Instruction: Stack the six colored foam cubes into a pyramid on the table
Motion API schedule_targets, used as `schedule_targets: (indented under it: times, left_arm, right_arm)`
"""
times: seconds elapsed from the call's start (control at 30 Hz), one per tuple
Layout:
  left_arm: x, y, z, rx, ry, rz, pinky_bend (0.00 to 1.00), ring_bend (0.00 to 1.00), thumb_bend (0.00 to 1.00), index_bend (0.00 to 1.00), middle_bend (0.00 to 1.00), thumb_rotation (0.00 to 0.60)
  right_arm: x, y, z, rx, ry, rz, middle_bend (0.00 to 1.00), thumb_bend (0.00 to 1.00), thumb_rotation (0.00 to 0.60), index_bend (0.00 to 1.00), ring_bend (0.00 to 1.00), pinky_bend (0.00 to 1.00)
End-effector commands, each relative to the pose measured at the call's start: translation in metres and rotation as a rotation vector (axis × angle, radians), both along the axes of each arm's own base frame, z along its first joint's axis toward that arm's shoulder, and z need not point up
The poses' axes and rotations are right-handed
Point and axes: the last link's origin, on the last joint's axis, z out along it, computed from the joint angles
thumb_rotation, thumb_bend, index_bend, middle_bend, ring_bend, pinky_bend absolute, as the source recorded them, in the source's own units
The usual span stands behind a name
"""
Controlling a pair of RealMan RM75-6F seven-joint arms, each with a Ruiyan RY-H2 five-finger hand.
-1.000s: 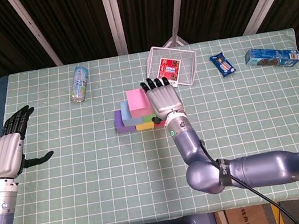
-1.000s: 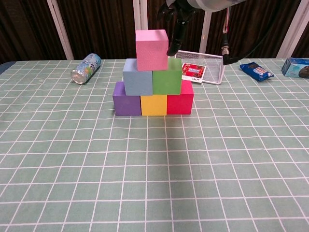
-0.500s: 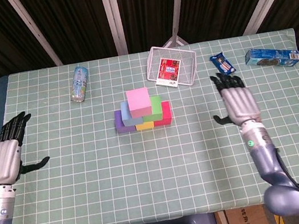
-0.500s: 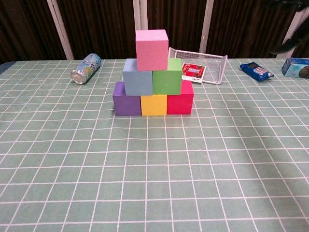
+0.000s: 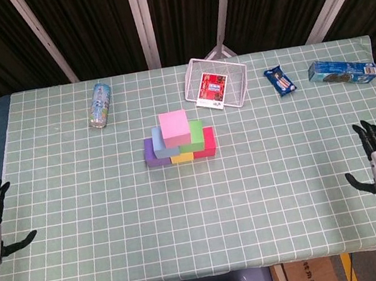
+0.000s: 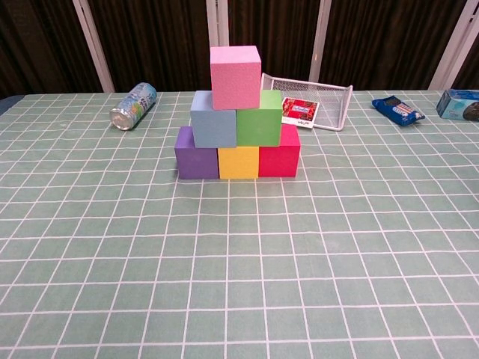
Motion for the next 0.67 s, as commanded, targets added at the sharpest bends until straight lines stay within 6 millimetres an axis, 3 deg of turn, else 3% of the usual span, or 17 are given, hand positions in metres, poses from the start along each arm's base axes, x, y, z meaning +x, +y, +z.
schedule_targets:
  times: [0.03, 0.67]
  left_arm:
    - [-0.009, -0.01, 0.0, 0.028, 0.003, -0.018, 0.01, 0.0, 0.06, 0.0, 0.0, 0.6]
    - [-0.03, -0.024, 0.005, 0.048, 0.004, 0.018, 0.01, 0.0, 0.06, 0.0, 0.0, 0.6]
  right_arm:
    - [-0.01, 0.015, -0.005, 0.001, 0.0, 0.019, 0.0, 0.27, 0.6, 0.0, 0.0, 0.0]
    - [-0.017, 0.025, -0.009, 0.019, 0.0, 0.03, 0.0, 0.27, 0.6, 0.0, 0.0, 0.0]
